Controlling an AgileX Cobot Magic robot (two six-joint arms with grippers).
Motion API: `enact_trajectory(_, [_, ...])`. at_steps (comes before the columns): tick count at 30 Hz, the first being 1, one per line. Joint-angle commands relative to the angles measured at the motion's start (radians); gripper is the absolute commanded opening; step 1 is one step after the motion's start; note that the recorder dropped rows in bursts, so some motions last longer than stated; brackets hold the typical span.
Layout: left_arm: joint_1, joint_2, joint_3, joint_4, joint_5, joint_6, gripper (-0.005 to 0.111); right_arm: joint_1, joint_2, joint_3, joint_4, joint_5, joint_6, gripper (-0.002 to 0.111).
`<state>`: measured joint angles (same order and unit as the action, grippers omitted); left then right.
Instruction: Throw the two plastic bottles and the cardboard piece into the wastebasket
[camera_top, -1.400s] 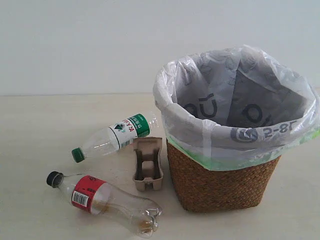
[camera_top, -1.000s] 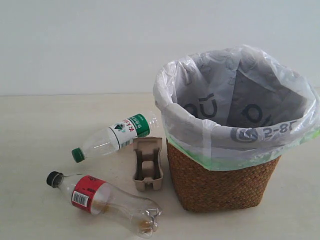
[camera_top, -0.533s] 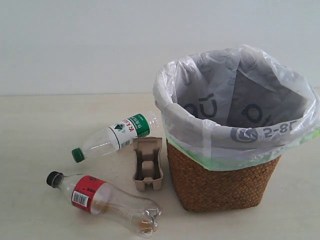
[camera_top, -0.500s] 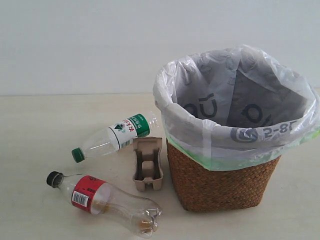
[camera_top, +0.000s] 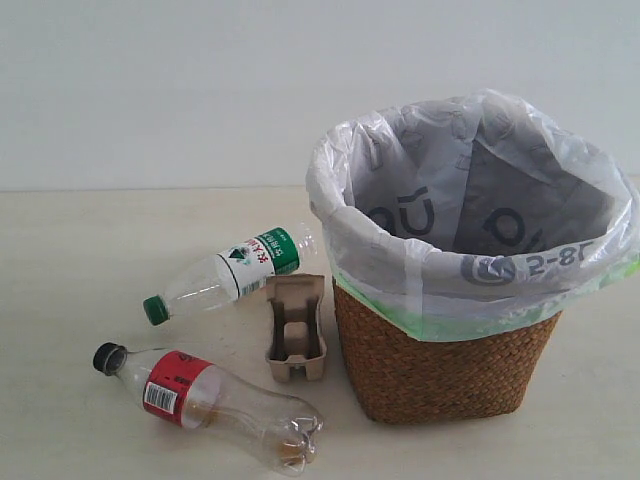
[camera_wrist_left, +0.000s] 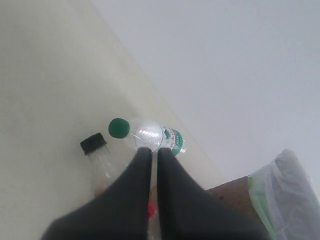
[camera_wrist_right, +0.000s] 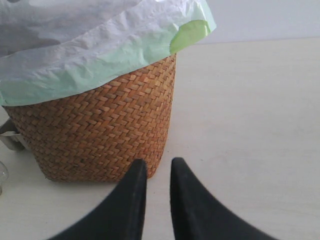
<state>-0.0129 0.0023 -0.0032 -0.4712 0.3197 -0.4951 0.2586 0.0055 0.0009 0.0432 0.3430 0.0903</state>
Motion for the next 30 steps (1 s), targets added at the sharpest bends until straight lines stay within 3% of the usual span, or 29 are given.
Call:
enact_trajectory(1, [0.002,-0.002,0.003,-0.038,-0.046,-0.006,0.004,0.001,-0.005,-0.001,-0.002,-0.011,0.001,0.013])
enact_trajectory(8, [0.002,-0.002,0.003,-0.095,-0.115,-0.006,0.004,0.001,-0.005,-0.001,-0.002,-0.011,0.001,0.013])
enact_trajectory(11, [0.002,-0.002,0.003,-0.26,-0.18,0.011,0.004,0.001,-0.005,-0.001,-0.002,-0.011,0.001,0.013])
enact_trajectory(14, [0.002,-0.002,-0.027,-0.262,-0.164,0.209,0.004,0.001,-0.005,-0.001,-0.002,-0.011,0.001,0.013])
enact_trajectory(18, [0.002,-0.002,-0.091,-0.276,-0.051,0.365,0.004,0.001,-0.005,-0.001,-0.002,-0.011,0.001,0.013])
enact_trajectory(22, [0.002,-0.002,-0.142,-0.281,-0.053,0.488,0.004,0.001,-0.005,-0.001,-0.002,-0.011,0.001,0.013])
enact_trajectory(24, [0.002,0.026,-0.208,-0.281,0.041,0.703,0.004,0.001,-0.005,-0.001,-0.002,-0.011,0.001,0.013])
enact_trajectory(26, [0.002,0.179,-0.307,-0.281,0.167,0.988,0.004,0.001,-0.005,-0.001,-0.002,-0.011,0.001,0.013])
enact_trajectory(30, [0.002,0.454,-0.488,-0.246,0.361,1.192,0.004,0.001,-0.005,-0.001,-0.002,-0.011,0.001,0.013])
